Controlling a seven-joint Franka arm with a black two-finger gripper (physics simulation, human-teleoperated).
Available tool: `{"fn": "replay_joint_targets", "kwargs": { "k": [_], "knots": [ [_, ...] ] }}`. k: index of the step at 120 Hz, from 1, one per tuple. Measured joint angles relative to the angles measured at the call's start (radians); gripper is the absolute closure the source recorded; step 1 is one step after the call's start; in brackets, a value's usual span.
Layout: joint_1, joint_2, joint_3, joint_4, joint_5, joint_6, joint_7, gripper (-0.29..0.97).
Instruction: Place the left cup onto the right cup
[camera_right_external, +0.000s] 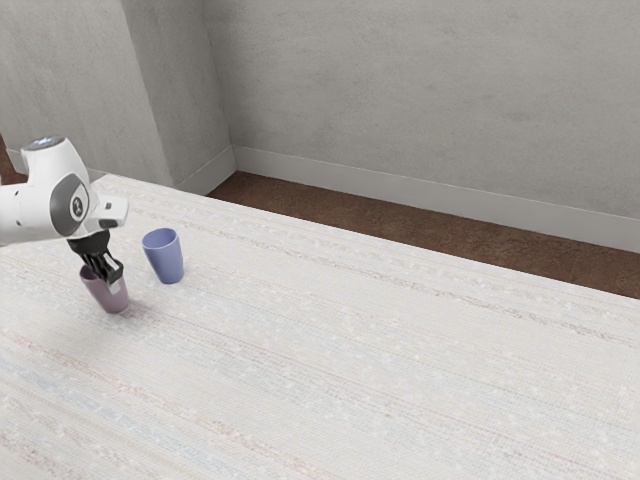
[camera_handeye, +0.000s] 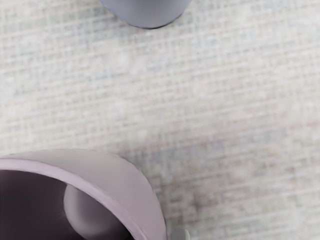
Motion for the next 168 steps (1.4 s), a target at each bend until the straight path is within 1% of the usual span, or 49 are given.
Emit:
{"fn": "replay_joint_targets", "kwargs": {
  "k": [51, 81, 101, 113, 129, 143, 168],
  "knots": [
    [-0.007, 0.001, 0.0, 0.005, 0.001, 0.009, -0.014, 0.78],
    [-0.013, -0.031, 0.0, 0.01, 0.013, 0.003, -0.02, 0.78],
    [-0.042, -0.089, 0.001, 0.017, 0.02, -0.02, -0.025, 0.78],
    [-0.052, -0.106, 0.001, 0.069, 0.051, -0.084, -0.036, 0.78],
    [-0.071, -0.105, 0.0, 0.173, 0.073, -0.214, -0.058, 0.78],
    [-0.092, -0.071, -0.003, 0.266, 0.079, -0.327, -0.079, 0.78],
    [-0.119, 0.009, -0.021, 0.403, 0.082, -0.461, -0.116, 0.78]
  ]
}}
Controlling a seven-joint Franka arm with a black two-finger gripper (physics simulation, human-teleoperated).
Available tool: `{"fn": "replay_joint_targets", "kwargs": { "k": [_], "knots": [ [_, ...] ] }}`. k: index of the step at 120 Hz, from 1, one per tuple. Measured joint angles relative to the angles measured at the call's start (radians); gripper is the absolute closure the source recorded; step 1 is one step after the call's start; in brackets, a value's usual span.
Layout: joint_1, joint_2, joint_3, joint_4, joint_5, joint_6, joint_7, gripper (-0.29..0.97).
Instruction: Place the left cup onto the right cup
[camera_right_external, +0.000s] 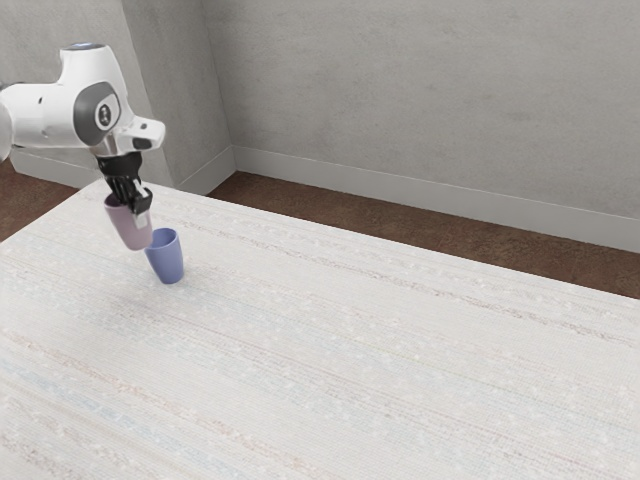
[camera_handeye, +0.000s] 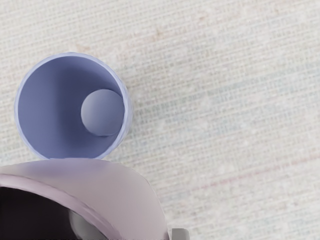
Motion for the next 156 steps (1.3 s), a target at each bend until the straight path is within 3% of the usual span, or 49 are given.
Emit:
{"fn": "replay_joint_targets", "kwargs": {
  "k": [25, 48, 156],
  "knots": [
    [-0.014, 0.064, -0.009, 0.113, 0.005, -0.062, -0.029, 0.78],
    [-0.012, 0.097, -0.009, 0.131, 0.013, -0.08, -0.048, 0.78],
    [0.005, 0.187, 0.006, 0.249, 0.023, -0.036, -0.089, 0.78]
  ]
}}
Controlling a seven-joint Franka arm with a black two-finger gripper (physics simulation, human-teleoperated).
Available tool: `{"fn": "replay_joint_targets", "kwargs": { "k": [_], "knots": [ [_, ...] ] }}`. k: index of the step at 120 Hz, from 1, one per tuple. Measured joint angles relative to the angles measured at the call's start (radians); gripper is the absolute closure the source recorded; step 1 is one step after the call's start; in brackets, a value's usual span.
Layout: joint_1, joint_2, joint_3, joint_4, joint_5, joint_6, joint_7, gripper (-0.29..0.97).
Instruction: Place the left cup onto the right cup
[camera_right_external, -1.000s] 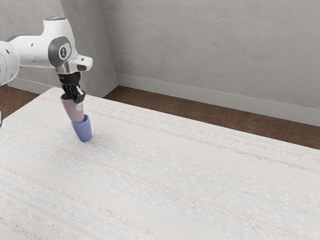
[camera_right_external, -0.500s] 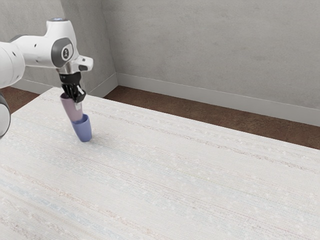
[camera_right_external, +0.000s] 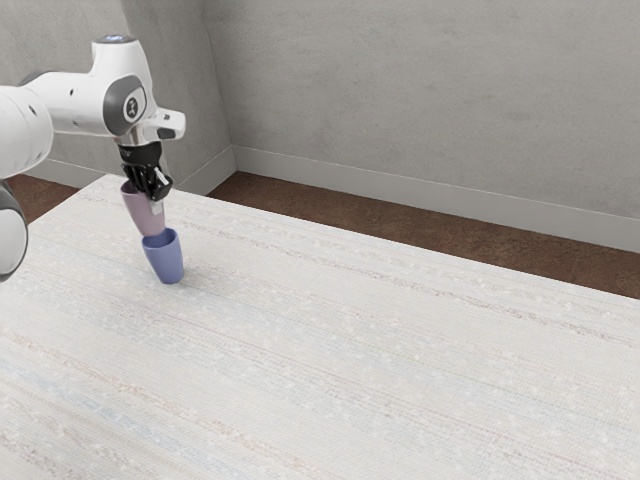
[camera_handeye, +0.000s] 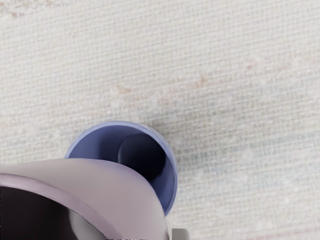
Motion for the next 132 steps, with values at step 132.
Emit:
{"fn": "replay_joint_targets", "kwargs": {
  "k": [132],
  "knots": [
    [0.001, 0.039, -0.002, -0.006, -0.039, 0.091, -0.014, 0.78]
  ]
}}
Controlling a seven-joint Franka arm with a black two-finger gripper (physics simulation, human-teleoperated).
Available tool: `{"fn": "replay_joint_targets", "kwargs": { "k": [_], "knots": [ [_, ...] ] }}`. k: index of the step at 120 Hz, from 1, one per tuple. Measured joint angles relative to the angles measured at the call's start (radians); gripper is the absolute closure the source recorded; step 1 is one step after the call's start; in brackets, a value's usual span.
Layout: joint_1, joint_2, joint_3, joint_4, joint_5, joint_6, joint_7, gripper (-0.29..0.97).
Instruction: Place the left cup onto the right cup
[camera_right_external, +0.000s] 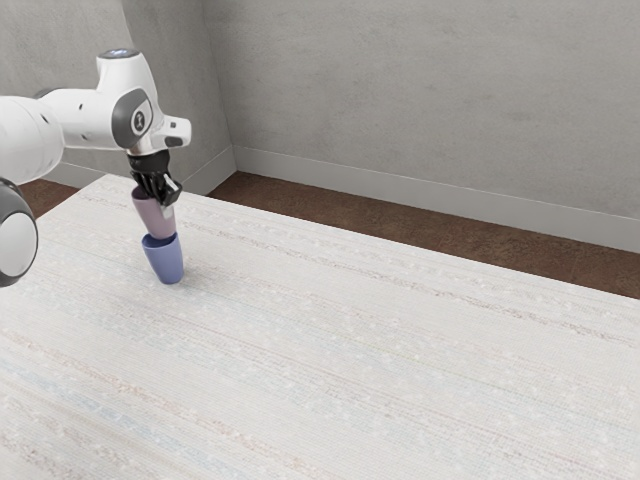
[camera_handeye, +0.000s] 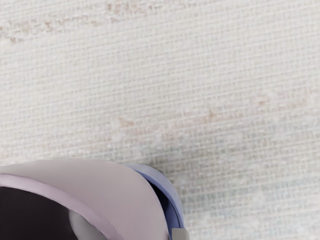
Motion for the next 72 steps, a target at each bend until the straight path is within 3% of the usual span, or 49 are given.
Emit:
{"fn": "replay_joint_targets", "kwargs": {
  "k": [72],
  "knots": [
    [0.008, -0.014, 0.002, -0.014, 0.001, -0.013, -0.006, 0.78]
  ]
}}
